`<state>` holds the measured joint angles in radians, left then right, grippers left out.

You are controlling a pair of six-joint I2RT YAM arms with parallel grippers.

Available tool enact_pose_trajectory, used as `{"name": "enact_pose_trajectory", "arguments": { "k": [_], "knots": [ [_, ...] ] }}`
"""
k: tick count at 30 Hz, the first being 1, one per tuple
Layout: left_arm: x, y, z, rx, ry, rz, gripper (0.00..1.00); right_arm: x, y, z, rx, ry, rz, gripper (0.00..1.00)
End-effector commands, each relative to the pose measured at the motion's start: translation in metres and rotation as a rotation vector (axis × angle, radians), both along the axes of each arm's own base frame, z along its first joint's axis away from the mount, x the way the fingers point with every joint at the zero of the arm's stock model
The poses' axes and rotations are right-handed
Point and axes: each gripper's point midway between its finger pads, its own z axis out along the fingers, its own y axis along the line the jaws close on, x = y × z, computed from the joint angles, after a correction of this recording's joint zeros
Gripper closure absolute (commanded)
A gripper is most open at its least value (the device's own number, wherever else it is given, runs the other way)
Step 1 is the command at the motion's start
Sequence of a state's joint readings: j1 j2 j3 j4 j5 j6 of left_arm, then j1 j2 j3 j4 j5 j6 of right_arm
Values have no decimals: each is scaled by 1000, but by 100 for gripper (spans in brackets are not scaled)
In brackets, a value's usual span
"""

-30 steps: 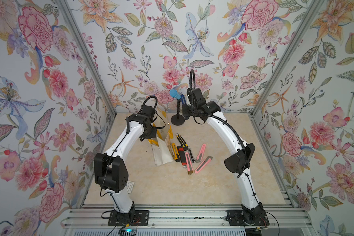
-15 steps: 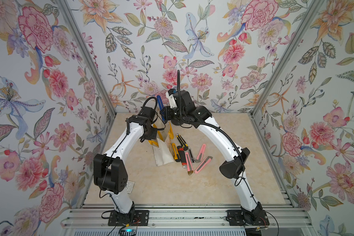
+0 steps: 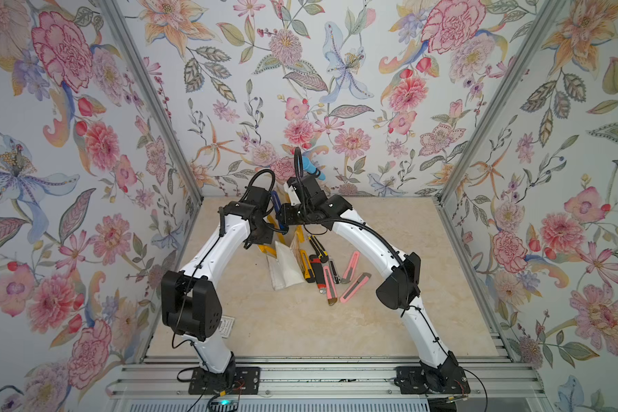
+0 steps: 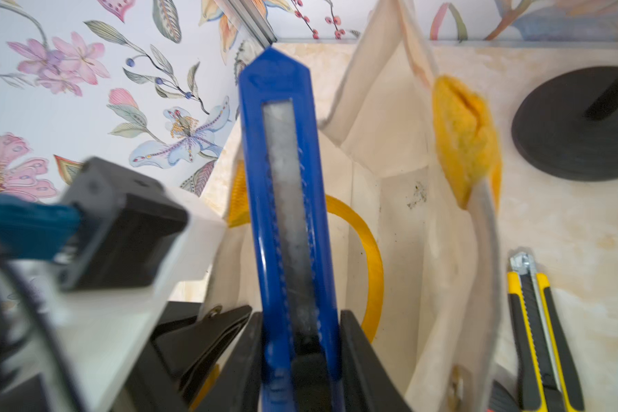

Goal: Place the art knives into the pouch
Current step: Place the utility knife in the pouch.

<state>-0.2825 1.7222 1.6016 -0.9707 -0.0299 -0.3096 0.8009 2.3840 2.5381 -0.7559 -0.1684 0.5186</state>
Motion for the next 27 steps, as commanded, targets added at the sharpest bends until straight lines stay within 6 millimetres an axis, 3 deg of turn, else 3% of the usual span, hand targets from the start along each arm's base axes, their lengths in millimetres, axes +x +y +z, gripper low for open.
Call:
{"name": "enact_pose_trajectory", "arguments": {
  "k": [1, 5, 8, 20, 27],
  "knots": [
    [-3, -2, 9, -8, -28, -21, 100, -1, 0, -25, -14, 71, -20, 81],
    [-4, 0, 9, -11, -30, -12, 100, 3, -10, -45, -41, 117, -48, 80],
    [-5, 2, 9, -11, -32, -3, 100, 2, -11, -47, -45, 122, -47, 78],
    [-8, 4, 7, -16, -29, 19, 100, -2, -9, -31, -31, 85, -10, 53],
    [-11, 6, 7, -17, -31, 33, 100, -2, -5, -8, -1, 38, 17, 50]
  ]
}}
